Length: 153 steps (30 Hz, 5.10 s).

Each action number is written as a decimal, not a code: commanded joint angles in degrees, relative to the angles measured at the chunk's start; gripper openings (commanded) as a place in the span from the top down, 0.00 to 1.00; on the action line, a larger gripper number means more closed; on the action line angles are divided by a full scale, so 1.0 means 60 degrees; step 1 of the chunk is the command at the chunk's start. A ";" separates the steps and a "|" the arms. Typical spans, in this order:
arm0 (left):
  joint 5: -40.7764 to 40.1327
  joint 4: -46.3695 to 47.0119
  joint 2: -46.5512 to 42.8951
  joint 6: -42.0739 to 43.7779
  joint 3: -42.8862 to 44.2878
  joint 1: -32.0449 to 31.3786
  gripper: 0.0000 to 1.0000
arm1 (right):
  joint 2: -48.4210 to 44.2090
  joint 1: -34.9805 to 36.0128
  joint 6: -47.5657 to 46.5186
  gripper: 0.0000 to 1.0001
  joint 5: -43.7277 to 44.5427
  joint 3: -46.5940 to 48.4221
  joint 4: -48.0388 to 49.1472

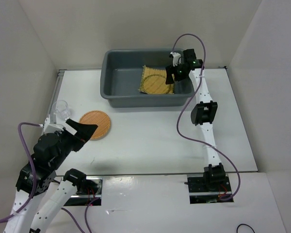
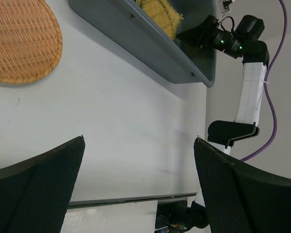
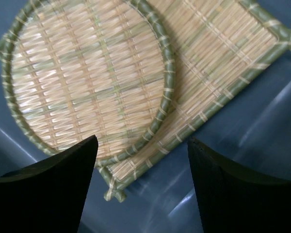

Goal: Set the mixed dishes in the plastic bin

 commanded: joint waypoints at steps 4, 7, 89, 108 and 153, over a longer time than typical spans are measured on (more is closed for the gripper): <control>0.0145 0.0358 -0.0108 -0.0054 -0.0149 0.0038 0.01 | -0.1538 -0.0216 -0.0142 0.16 -0.0066 0.0498 -0.0145; 0.0247 0.0358 0.0067 0.0151 -0.0236 0.0038 0.01 | -0.2080 -0.0216 -0.0509 0.10 -0.0067 0.0498 -0.0512; -0.0309 0.0182 -0.0445 0.0884 -0.0866 0.0038 0.01 | -0.1087 0.3856 -0.2443 0.04 0.6040 0.0498 -0.1041; 0.0008 0.4179 0.3964 -0.0867 -0.1545 0.0841 0.01 | -0.6768 0.3051 -0.0876 0.01 0.2043 -0.2339 -0.1553; 0.3000 0.2408 1.3765 0.4311 0.0614 0.2412 1.00 | -1.2117 0.2216 -0.1344 0.01 0.3727 -0.8159 -0.1553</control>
